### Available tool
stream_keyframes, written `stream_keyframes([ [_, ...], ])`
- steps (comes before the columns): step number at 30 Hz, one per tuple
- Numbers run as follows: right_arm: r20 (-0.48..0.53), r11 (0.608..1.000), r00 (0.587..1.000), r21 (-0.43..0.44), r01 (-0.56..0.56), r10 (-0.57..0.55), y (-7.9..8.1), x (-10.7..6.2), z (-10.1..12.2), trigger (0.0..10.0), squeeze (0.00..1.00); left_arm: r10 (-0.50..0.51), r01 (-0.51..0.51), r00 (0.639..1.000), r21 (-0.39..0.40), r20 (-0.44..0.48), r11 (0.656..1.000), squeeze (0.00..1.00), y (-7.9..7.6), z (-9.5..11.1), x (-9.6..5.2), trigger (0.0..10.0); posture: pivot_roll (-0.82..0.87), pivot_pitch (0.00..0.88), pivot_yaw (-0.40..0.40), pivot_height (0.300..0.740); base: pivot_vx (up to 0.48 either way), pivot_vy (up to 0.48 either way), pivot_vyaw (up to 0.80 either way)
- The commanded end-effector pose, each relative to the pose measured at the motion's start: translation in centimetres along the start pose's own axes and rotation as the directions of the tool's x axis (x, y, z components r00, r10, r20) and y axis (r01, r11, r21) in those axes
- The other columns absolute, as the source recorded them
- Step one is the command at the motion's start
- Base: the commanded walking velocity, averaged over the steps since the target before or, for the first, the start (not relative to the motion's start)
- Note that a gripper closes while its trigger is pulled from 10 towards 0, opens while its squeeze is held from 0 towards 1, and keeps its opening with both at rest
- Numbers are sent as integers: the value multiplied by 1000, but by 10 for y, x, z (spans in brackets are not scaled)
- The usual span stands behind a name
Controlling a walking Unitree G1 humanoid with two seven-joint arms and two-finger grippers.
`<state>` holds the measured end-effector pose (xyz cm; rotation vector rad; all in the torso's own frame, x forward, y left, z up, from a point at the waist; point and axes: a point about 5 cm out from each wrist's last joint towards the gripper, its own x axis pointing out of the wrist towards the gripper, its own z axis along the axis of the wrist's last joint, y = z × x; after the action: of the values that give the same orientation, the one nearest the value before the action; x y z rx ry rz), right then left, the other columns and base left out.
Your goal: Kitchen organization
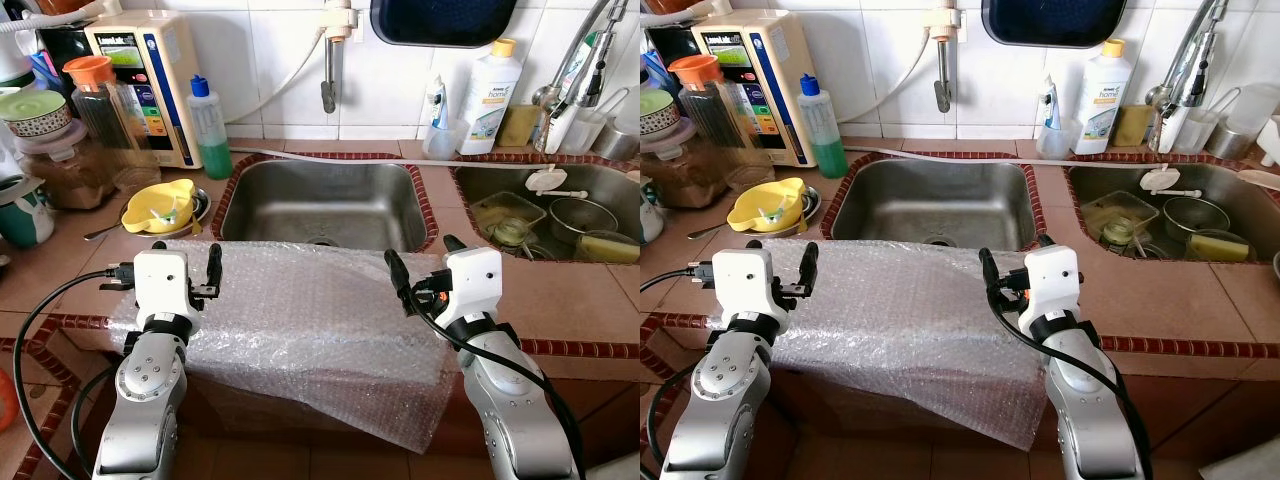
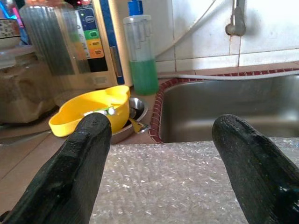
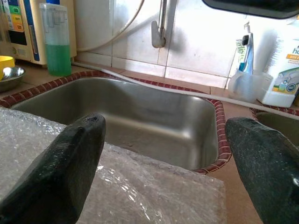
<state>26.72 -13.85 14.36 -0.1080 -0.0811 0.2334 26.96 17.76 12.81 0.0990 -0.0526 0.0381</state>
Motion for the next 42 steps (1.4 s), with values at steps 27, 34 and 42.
stream_keyframes([
  [27, 10, 1000, 1000, 5, -3, 3, 1, 3, 3, 10000, 0, -44, 44, 999, 7, 18, 999, 0, -4, 4, 1, 10000, 38, 0, 51, 740, 214, 0, 116],
  [34, 9, 1000, 1000, 7, -6, 6, 2, 3, 2, 10000, 0, -22, 22, 999, 16, 25, 1000, 0, -3, 4, 0, 10000, 40, 0, 50, 740, 158, 0, 0],
  [42, -32, 998, 999, 45, -37, 39, 6, 3, -1, 10000, 0, 63, -65, 997, 71, 35, 995, 0, 5, 4, 1, 10000, 41, 0, 45, 740, 0, 0, 0],
])
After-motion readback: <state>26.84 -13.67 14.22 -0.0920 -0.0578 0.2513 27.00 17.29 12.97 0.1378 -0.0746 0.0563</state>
